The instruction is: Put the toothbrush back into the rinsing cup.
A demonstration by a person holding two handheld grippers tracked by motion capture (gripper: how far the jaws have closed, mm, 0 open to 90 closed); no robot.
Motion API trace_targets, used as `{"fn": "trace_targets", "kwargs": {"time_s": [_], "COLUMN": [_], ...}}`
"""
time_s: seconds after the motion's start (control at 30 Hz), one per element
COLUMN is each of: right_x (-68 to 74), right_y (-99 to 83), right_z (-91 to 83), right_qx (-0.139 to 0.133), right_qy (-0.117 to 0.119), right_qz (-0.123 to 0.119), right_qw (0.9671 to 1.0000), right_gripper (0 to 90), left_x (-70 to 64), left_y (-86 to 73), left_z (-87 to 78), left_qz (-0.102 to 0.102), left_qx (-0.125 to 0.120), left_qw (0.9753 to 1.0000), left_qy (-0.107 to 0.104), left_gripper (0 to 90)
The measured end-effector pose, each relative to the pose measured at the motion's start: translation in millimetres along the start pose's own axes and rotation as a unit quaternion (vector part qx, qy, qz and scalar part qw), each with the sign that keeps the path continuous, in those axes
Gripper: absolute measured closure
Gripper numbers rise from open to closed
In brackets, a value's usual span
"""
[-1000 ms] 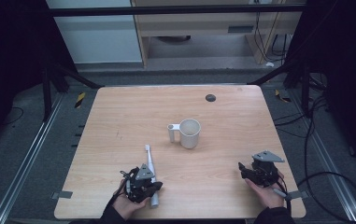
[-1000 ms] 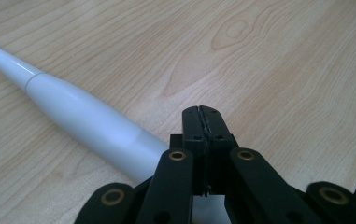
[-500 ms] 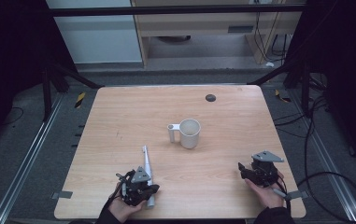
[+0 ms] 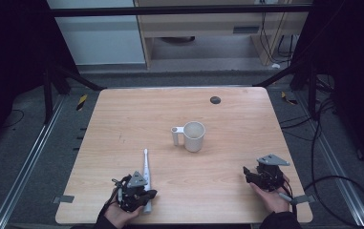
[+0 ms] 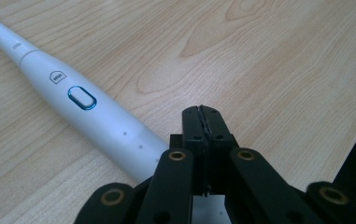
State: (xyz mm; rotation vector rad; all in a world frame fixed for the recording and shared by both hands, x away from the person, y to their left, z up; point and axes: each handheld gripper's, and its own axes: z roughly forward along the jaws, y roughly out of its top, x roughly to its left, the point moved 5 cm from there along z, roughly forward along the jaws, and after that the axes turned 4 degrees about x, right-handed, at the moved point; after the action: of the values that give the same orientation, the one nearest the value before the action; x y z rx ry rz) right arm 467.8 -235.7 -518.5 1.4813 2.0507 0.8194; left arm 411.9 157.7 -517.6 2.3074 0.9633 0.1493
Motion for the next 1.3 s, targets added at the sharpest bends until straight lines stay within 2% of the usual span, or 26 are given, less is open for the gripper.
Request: {"fn": "trace_targets", "kwargs": {"time_s": [0.2,0.6,0.73,1.0,1.3], "right_x": [-0.2,-0.2,-0.1,-0.6,-0.5], "right_y": [-0.4,-0.8,-0.5,-0.7,-0.6], "right_z": [0.3,0.8,0.9,0.8,0.5], "right_qx": [0.001,0.003,0.002,0.002,0.002], "right_qy": [0.0,0.0,0.0,-0.001,0.0], "right_qz": [0.001,0.0,0.0,-0.001,0.0], "right_qw": [1.0,1.0,1.0,1.0,1.0], "right_gripper": [36.3,36.3,36.3,36.3,36.3], "left_x": [1.7,9.4,10.6,18.4,19.9], "left_y": [-2.2,-5.0,-2.8,-4.3,-7.7], "left_z": [-1.9,-2.5,-4.1,-8.8,-9.0], "left_qz": [0.0,-0.012,-0.013,-0.029,-0.027], "left_qx": [0.004,0.02,0.015,0.018,0.032], "left_qw": [1.0,0.9996,0.9997,0.9993,0.9988], "left_qy": [0.005,0.012,0.014,0.015,0.027], "left_gripper": [88.7,88.6,88.6,88.7,88.9]}}
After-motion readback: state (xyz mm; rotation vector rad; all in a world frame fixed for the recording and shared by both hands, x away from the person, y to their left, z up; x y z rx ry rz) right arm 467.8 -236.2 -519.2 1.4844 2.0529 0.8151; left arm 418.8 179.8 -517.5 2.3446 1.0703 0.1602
